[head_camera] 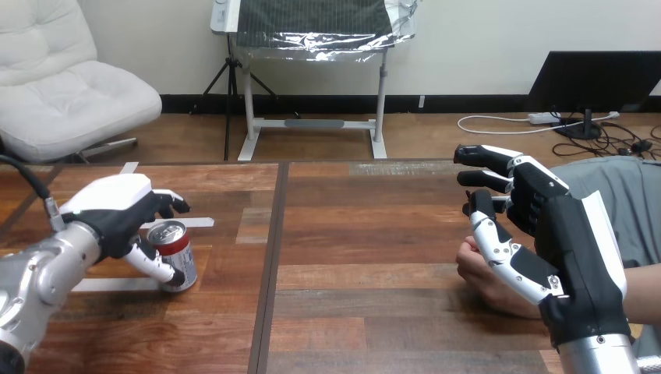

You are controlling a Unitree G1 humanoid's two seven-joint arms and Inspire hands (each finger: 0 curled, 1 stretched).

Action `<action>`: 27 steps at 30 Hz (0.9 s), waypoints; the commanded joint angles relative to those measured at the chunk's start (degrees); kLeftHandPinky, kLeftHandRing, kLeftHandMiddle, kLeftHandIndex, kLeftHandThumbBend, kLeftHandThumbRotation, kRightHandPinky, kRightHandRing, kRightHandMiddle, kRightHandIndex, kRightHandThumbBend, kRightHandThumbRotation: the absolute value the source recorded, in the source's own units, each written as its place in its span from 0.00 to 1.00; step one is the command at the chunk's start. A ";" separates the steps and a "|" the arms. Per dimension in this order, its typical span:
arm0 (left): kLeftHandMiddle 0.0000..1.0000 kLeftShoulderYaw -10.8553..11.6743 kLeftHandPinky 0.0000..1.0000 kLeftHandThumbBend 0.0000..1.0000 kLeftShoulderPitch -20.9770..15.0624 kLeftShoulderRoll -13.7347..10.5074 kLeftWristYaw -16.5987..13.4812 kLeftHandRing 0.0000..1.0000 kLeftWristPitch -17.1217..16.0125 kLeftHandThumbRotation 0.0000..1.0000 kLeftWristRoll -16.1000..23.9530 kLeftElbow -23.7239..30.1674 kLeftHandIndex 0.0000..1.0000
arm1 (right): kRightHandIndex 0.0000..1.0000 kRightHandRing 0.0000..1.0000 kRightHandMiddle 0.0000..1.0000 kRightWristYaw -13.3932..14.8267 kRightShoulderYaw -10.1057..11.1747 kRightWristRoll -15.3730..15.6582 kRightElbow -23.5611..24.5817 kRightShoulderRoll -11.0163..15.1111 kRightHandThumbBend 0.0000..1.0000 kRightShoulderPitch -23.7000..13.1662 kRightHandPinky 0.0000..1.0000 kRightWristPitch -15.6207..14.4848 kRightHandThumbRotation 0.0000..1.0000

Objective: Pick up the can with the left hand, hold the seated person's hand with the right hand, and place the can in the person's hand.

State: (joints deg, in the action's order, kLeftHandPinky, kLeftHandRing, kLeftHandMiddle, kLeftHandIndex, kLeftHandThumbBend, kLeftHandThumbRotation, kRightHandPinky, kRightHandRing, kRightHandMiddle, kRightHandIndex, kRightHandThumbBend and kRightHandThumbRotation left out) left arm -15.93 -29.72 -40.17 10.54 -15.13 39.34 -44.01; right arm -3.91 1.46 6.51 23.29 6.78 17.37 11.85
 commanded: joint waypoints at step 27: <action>0.83 -2.35 0.72 0.77 -5.71 1.02 -3.37 0.80 0.84 0.19 0.52 -3.30 0.82 | 0.70 0.73 0.77 -0.72 0.78 -0.47 1.48 1.17 0.15 -4.07 0.57 0.76 0.00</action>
State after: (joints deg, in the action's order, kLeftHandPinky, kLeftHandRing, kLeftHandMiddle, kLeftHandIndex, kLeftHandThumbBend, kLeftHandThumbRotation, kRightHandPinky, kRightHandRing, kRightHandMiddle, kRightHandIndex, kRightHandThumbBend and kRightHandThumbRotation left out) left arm -18.42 -30.14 -39.53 8.96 -14.80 40.11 -47.24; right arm -4.57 1.79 6.54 23.29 7.20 17.29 11.85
